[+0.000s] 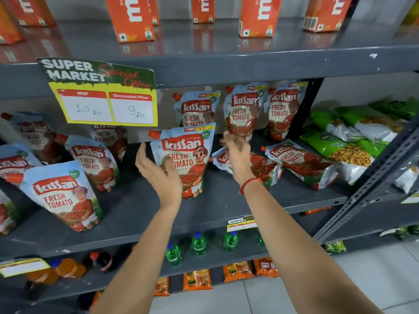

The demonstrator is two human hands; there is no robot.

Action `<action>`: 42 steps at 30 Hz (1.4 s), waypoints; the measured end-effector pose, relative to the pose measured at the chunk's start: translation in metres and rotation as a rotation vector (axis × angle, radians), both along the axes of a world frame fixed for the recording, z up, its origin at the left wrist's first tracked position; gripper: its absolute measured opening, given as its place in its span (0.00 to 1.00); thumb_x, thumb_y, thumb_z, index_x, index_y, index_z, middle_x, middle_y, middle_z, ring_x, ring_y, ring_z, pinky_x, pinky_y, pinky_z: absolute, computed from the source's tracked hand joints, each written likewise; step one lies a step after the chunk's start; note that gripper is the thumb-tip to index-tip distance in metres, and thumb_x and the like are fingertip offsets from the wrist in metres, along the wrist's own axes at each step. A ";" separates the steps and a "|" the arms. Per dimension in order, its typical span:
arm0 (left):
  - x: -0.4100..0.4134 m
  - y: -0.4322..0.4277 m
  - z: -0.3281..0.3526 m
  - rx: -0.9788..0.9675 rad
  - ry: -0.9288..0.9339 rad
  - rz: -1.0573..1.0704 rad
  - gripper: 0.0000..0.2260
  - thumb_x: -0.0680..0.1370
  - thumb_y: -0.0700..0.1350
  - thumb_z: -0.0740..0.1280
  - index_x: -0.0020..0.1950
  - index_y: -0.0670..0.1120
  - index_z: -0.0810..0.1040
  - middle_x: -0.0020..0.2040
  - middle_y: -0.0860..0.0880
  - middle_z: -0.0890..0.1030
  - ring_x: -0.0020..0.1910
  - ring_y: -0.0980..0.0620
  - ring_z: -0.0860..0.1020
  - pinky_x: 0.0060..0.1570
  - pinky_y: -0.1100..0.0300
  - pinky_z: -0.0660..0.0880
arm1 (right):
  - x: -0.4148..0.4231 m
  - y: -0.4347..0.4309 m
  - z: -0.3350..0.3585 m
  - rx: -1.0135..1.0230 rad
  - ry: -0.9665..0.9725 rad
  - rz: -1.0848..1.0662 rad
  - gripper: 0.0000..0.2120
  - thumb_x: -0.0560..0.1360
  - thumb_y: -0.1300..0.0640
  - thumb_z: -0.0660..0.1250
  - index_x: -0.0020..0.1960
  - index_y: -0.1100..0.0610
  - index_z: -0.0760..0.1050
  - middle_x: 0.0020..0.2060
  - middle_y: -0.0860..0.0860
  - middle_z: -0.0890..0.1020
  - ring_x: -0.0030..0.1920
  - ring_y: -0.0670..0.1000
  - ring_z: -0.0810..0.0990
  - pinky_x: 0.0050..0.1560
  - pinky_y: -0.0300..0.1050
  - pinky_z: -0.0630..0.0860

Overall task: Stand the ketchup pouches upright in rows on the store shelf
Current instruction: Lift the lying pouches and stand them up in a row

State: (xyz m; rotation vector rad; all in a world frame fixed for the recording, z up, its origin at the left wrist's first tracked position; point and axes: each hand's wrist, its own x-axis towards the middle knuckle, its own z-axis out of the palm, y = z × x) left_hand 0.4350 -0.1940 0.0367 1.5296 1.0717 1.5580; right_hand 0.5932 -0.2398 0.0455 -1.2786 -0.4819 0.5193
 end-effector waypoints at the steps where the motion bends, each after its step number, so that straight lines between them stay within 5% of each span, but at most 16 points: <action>1: 0.006 -0.011 -0.001 0.119 0.069 0.008 0.24 0.75 0.40 0.61 0.70 0.39 0.61 0.68 0.39 0.64 0.68 0.47 0.64 0.68 0.56 0.62 | 0.009 -0.005 0.000 -0.076 -0.103 -0.045 0.13 0.77 0.52 0.65 0.50 0.63 0.77 0.39 0.53 0.83 0.41 0.46 0.82 0.44 0.37 0.75; 4: 0.035 -0.042 -0.012 0.400 0.246 -0.217 0.16 0.74 0.40 0.61 0.62 0.42 0.69 0.61 0.42 0.71 0.62 0.51 0.69 0.64 0.61 0.65 | 0.049 -0.019 -0.008 -0.549 -0.656 -0.080 0.18 0.78 0.49 0.62 0.54 0.63 0.79 0.50 0.60 0.83 0.53 0.58 0.80 0.53 0.47 0.75; 6: 0.057 -0.051 -0.022 0.402 0.369 -0.415 0.11 0.75 0.40 0.61 0.56 0.42 0.75 0.55 0.44 0.75 0.56 0.53 0.73 0.57 0.67 0.67 | 0.071 -0.028 -0.015 -0.951 -0.873 0.043 0.20 0.78 0.47 0.59 0.59 0.63 0.76 0.57 0.63 0.79 0.60 0.62 0.74 0.60 0.54 0.73; 8: 0.079 -0.049 -0.038 0.122 0.451 -0.537 0.11 0.76 0.40 0.63 0.57 0.42 0.75 0.57 0.43 0.75 0.56 0.47 0.75 0.56 0.64 0.70 | 0.082 -0.034 -0.018 -1.166 -0.872 0.159 0.23 0.79 0.46 0.56 0.65 0.63 0.70 0.63 0.64 0.74 0.65 0.63 0.70 0.64 0.56 0.70; 10: 0.101 -0.042 -0.049 -0.398 0.404 -0.575 0.16 0.77 0.43 0.63 0.63 0.41 0.72 0.62 0.41 0.74 0.59 0.42 0.75 0.61 0.52 0.72 | 0.089 -0.039 -0.016 -1.203 -0.888 0.210 0.25 0.79 0.45 0.55 0.67 0.62 0.67 0.65 0.63 0.72 0.67 0.63 0.69 0.65 0.57 0.69; 13: 0.120 -0.033 -0.050 -0.990 0.129 -0.558 0.18 0.79 0.46 0.60 0.67 0.41 0.67 0.50 0.45 0.76 0.44 0.48 0.76 0.44 0.55 0.74 | 0.096 -0.045 -0.013 -1.234 -0.890 0.260 0.25 0.80 0.44 0.53 0.68 0.61 0.65 0.65 0.62 0.73 0.66 0.63 0.71 0.64 0.57 0.70; 15: 0.128 -0.027 -0.048 -1.051 0.011 -0.525 0.18 0.80 0.46 0.58 0.67 0.40 0.67 0.42 0.47 0.75 0.37 0.51 0.72 0.41 0.58 0.72 | 0.097 -0.050 -0.014 -1.292 -0.925 0.284 0.24 0.80 0.45 0.52 0.67 0.60 0.67 0.64 0.61 0.75 0.64 0.62 0.73 0.64 0.56 0.71; 19: 0.143 -0.024 -0.052 -1.086 -0.035 -0.394 0.18 0.79 0.45 0.59 0.66 0.38 0.68 0.57 0.40 0.77 0.47 0.44 0.76 0.52 0.54 0.73 | 0.086 -0.063 -0.021 -1.302 -1.022 0.281 0.21 0.79 0.49 0.54 0.63 0.61 0.73 0.62 0.62 0.76 0.62 0.63 0.74 0.60 0.54 0.72; 23: 0.151 -0.026 -0.057 -1.062 0.050 -0.267 0.17 0.77 0.43 0.61 0.64 0.38 0.72 0.62 0.38 0.77 0.58 0.40 0.77 0.59 0.48 0.75 | 0.077 -0.072 -0.027 -1.276 -0.927 0.265 0.23 0.79 0.46 0.56 0.64 0.62 0.72 0.62 0.63 0.74 0.62 0.64 0.73 0.60 0.54 0.71; 29: 0.154 -0.021 -0.048 -1.081 0.115 -0.249 0.16 0.76 0.39 0.61 0.63 0.38 0.72 0.61 0.39 0.77 0.58 0.41 0.76 0.54 0.50 0.75 | 0.105 -0.069 -0.024 -1.107 -0.626 0.184 0.19 0.78 0.49 0.61 0.55 0.65 0.76 0.55 0.62 0.79 0.58 0.61 0.77 0.59 0.52 0.74; 33: 0.158 -0.025 -0.043 -1.157 0.026 -0.313 0.13 0.78 0.41 0.60 0.62 0.41 0.72 0.61 0.42 0.78 0.53 0.46 0.77 0.53 0.52 0.74 | 0.109 -0.064 -0.041 -0.894 -0.157 0.222 0.23 0.76 0.48 0.64 0.63 0.64 0.71 0.58 0.60 0.79 0.58 0.58 0.78 0.62 0.51 0.74; 34: 0.158 -0.026 -0.042 -1.177 -0.007 -0.340 0.13 0.78 0.43 0.60 0.62 0.41 0.72 0.60 0.43 0.79 0.53 0.46 0.78 0.51 0.52 0.75 | 0.109 -0.062 -0.042 -0.823 -0.033 0.195 0.24 0.76 0.48 0.65 0.65 0.63 0.70 0.58 0.59 0.79 0.56 0.58 0.80 0.60 0.51 0.76; 36: 0.158 -0.026 -0.039 -1.217 -0.080 -0.388 0.15 0.79 0.46 0.61 0.63 0.41 0.72 0.60 0.42 0.79 0.55 0.44 0.79 0.50 0.51 0.76 | 0.109 -0.062 -0.041 -0.723 0.107 0.128 0.20 0.76 0.49 0.65 0.60 0.63 0.72 0.45 0.58 0.81 0.36 0.52 0.84 0.38 0.44 0.82; 38: 0.157 -0.027 -0.041 -1.223 -0.111 -0.431 0.16 0.78 0.48 0.62 0.63 0.42 0.74 0.59 0.42 0.80 0.55 0.43 0.80 0.55 0.49 0.77 | 0.108 -0.063 -0.042 -0.651 0.195 0.103 0.13 0.77 0.49 0.63 0.53 0.59 0.71 0.38 0.56 0.80 0.26 0.51 0.82 0.22 0.36 0.74; 40: 0.153 -0.028 -0.043 -1.203 -0.136 -0.453 0.15 0.78 0.49 0.63 0.61 0.43 0.76 0.57 0.42 0.81 0.53 0.43 0.81 0.57 0.47 0.76 | 0.110 -0.064 -0.044 -0.571 0.229 0.088 0.16 0.77 0.49 0.63 0.55 0.61 0.74 0.44 0.57 0.81 0.43 0.56 0.84 0.31 0.39 0.78; 42: 0.151 -0.029 -0.039 -1.167 -0.182 -0.468 0.17 0.77 0.51 0.64 0.61 0.44 0.76 0.55 0.42 0.82 0.51 0.44 0.81 0.55 0.48 0.77 | 0.112 -0.065 -0.041 -0.496 0.227 0.068 0.18 0.77 0.51 0.65 0.58 0.65 0.75 0.52 0.60 0.82 0.54 0.61 0.82 0.50 0.51 0.81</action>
